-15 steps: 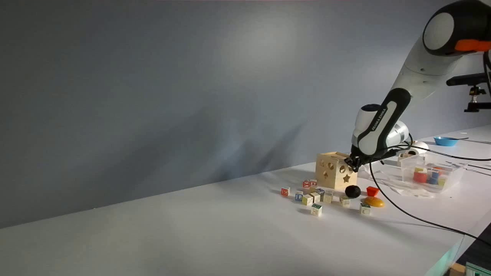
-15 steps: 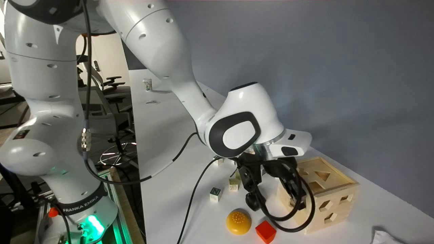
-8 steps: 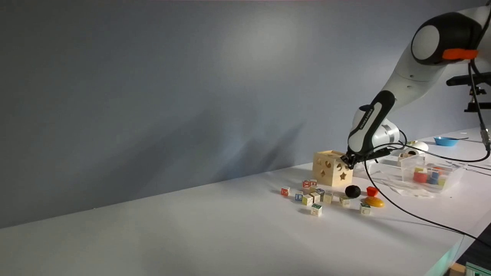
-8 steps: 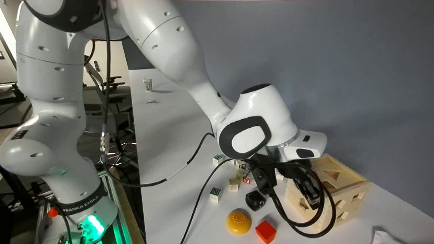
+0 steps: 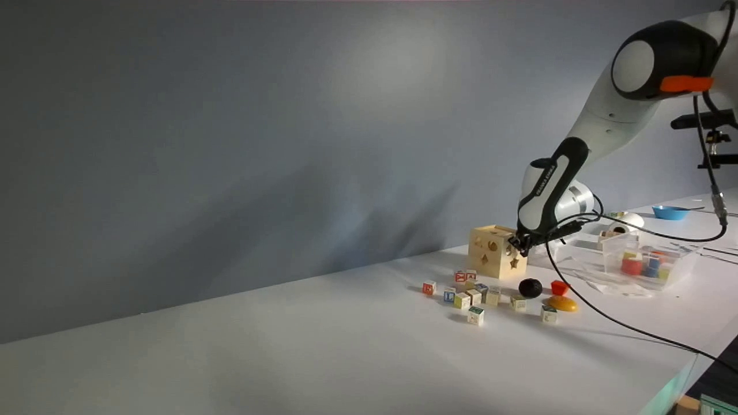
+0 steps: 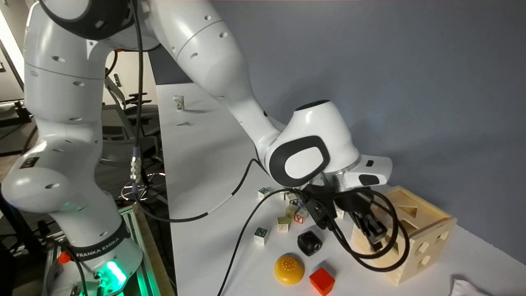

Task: Pick up the orange block and move it to the right

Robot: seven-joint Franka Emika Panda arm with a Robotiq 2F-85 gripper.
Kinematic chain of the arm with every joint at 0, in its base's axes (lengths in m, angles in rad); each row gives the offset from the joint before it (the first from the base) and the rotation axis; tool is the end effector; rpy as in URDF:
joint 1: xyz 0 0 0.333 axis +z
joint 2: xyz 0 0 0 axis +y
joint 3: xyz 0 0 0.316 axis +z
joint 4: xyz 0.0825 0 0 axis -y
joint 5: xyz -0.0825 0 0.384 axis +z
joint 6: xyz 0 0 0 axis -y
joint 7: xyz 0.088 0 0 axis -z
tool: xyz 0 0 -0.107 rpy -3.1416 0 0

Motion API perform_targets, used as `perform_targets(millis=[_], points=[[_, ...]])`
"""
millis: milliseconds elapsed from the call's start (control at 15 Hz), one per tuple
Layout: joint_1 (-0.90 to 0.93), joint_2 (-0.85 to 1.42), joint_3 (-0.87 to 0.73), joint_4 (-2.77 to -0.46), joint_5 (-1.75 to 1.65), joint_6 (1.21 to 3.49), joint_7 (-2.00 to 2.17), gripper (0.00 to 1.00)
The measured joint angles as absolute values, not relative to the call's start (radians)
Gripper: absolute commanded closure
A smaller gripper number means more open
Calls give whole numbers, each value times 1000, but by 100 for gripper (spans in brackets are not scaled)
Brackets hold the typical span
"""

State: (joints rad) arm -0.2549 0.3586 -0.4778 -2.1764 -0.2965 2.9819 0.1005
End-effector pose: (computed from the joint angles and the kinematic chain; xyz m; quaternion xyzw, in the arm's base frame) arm 0.4653 -0.3788 0.2908 0.9366 -0.2316 0.1747 0.1964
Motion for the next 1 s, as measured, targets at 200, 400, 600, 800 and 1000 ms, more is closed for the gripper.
perform_targets(millis=[200,400,600,800,1000], points=[[-195,275,-496,-2263,-325,2900,101,53],[-157,165,-471,-2356,-327,2847,109,32],[-149,40,-391,-2412,-322,2704,140,12],[-148,-81,-295,-2420,-319,2469,223,0],[-148,-169,-208,-2407,-265,2223,264,0]])
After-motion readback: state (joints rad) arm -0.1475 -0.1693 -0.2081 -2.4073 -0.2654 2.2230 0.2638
